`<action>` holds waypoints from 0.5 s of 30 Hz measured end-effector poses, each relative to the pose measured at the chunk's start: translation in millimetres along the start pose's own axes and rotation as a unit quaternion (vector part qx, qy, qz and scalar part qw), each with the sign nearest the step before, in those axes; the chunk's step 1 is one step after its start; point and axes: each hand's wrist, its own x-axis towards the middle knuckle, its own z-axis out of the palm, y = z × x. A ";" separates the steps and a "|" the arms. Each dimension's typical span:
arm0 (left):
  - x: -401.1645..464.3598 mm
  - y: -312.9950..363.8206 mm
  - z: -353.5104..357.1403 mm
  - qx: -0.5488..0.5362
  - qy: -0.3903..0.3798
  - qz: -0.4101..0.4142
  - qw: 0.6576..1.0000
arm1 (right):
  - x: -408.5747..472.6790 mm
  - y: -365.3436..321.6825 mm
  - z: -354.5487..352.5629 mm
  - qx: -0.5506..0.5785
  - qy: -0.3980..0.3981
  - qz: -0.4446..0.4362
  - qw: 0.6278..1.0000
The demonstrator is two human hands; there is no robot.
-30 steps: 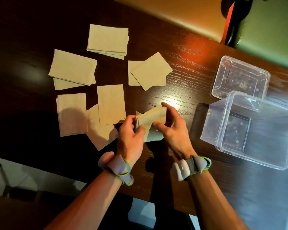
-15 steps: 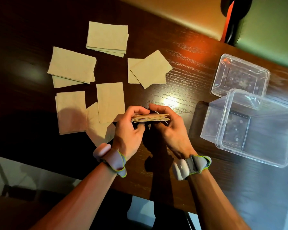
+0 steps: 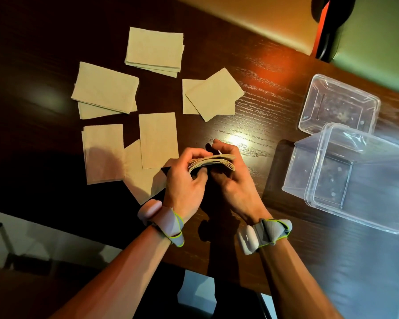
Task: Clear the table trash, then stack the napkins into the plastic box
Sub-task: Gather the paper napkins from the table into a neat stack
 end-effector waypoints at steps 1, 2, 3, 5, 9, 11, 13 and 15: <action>-0.2 0.7 0.4 -0.001 0.003 -0.001 1.000 | 0.2 0.3 0.0 0.004 0.004 0.002 1.000; 0.0 1.0 -0.3 -0.002 0.006 -0.003 1.000 | 0.5 0.1 0.7 0.008 0.007 0.003 1.000; 0.1 1.1 -0.8 -0.002 0.007 -0.005 1.000 | 0.4 0.2 1.0 0.010 0.007 0.002 1.000; 0.7 0.6 -1.7 -0.003 0.004 -0.010 1.000 | 0.0 0.7 1.6 0.004 0.004 -0.006 1.000; 2.2 -0.2 -3.3 -0.001 -0.009 -0.015 1.000 | 0.0 0.9 1.1 0.021 0.016 -0.005 1.000; 2.5 -1.3 -4.8 0.010 -0.010 -0.015 1.000 | 1.0 1.8 2.1 0.013 0.010 -0.008 1.000; 2.7 -1.1 -5.9 0.013 -0.010 -0.019 1.000 | 0.5 1.1 3.5 0.016 0.007 -0.008 1.000; 3.2 -1.0 -6.7 0.014 -0.011 -0.023 1.000 | 0.7 1.4 5.3 0.022 0.011 -0.012 1.000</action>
